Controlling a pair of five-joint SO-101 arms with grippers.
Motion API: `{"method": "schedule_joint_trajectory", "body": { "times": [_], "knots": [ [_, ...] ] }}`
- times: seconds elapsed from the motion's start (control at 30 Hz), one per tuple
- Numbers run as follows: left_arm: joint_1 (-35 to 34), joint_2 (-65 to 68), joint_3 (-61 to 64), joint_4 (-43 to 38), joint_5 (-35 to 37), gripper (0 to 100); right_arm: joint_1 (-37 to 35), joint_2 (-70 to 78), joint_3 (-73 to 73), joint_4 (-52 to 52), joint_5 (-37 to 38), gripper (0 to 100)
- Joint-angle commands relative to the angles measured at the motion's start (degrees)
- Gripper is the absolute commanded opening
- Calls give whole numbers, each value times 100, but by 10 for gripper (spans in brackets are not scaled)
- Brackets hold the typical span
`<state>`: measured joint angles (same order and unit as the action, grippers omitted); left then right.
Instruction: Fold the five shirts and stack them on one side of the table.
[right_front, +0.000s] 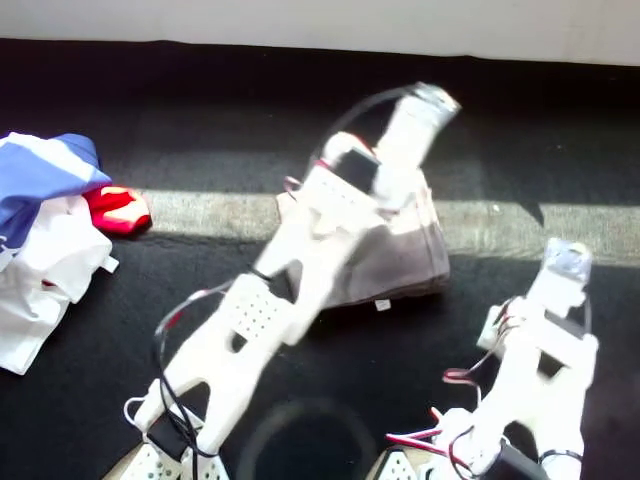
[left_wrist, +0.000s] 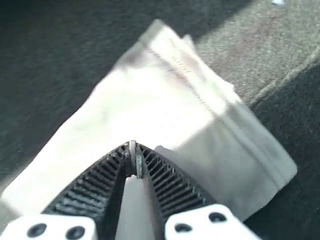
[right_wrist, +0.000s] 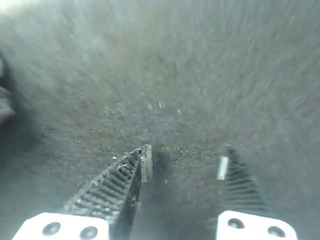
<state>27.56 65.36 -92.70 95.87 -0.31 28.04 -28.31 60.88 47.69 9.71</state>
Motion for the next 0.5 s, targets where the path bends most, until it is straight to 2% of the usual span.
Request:
{"method": "schedule_joint_trajectory", "body": {
  "times": [0.0,0.2,0.33,0.47],
  "knots": [
    [-699,-945,-136,589,-9,10,-207,4,-1473,1007,-229,260],
    [-1736,-1754,708,607,0,10,-1349,4,-3196,2149,-255,260],
    [-2158,-2668,2343,615,0,10,-2018,444,-3837,2202,-624,262],
    [-2563,-3899,4207,589,0,10,-2527,1692,-4760,2519,-870,263]
  ]
}}
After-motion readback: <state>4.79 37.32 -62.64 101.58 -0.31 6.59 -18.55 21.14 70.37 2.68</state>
